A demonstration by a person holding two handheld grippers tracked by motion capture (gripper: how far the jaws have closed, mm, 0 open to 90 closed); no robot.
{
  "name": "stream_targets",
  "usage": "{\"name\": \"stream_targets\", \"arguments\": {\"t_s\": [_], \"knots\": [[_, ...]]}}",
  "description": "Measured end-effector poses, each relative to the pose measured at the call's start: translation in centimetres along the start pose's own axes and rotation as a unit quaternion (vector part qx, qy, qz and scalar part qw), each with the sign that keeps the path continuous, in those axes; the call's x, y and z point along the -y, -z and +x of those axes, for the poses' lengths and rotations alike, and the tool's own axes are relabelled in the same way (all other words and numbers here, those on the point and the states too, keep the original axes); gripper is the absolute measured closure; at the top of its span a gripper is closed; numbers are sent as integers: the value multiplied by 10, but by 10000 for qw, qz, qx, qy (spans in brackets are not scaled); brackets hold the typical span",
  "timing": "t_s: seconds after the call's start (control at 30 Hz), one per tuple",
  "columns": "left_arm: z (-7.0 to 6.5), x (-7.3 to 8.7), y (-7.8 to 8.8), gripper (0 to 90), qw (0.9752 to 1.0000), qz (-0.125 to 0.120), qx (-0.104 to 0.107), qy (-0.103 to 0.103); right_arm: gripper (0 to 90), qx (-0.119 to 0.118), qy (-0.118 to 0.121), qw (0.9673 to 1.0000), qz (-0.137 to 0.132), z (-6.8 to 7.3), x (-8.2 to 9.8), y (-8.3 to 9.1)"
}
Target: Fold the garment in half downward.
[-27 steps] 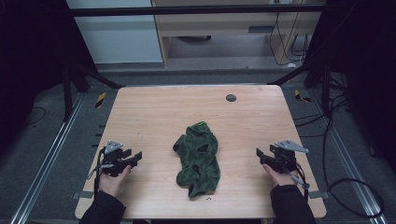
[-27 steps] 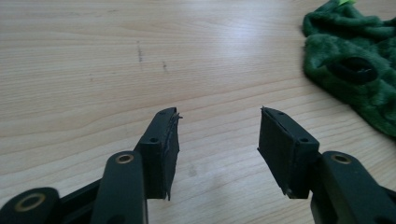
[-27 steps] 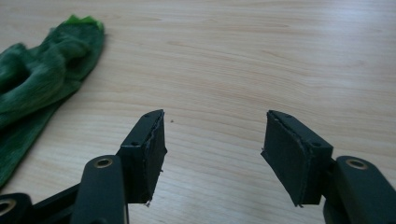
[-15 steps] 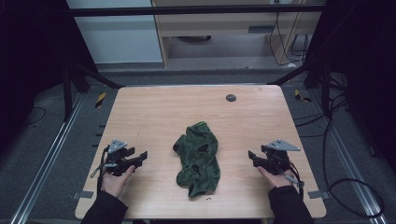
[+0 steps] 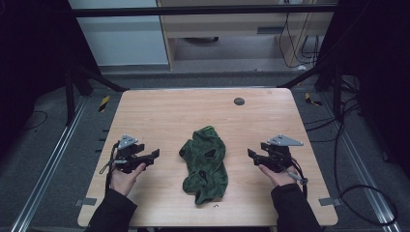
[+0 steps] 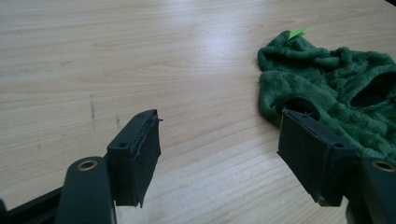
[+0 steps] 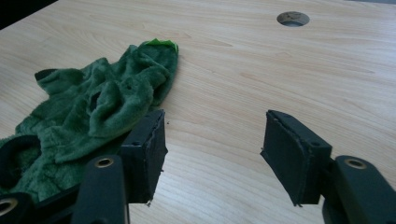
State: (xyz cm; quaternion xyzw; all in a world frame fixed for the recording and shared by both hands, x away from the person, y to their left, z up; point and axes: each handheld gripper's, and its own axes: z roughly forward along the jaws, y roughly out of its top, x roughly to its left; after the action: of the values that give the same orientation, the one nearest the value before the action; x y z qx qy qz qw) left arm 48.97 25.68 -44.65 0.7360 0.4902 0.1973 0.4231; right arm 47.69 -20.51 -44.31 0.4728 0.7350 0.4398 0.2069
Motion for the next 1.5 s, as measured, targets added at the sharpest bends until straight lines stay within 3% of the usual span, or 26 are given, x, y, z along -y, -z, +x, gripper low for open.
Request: {"name": "stream_targets", "arguments": {"t_s": [0.17, 0.83, 1.23, 1.33, 1.5], "knots": [[-6, -12, -9, 295, 9999, -29, 30, -143, 403, -63, 6, 10000, 52, 4, -8, -8], [-17, -39, -31, 331, 9994, -221, 54, -256, 454, -275, 135, 9995, 83, 24, -36, -37], [-30, -48, -64, 355, 9991, -27, 146, -401, 475, -366, 138, 9991, 155, 34, -44, -60], [-31, -47, -73, 370, 9992, 18, 235, -330, 477, -400, 88, 9990, 187, 36, -44, -66], [-37, -48, -86, 397, 9985, 196, 194, -471, 481, -391, 99, 9988, 266, 38, -43, -76]]}}
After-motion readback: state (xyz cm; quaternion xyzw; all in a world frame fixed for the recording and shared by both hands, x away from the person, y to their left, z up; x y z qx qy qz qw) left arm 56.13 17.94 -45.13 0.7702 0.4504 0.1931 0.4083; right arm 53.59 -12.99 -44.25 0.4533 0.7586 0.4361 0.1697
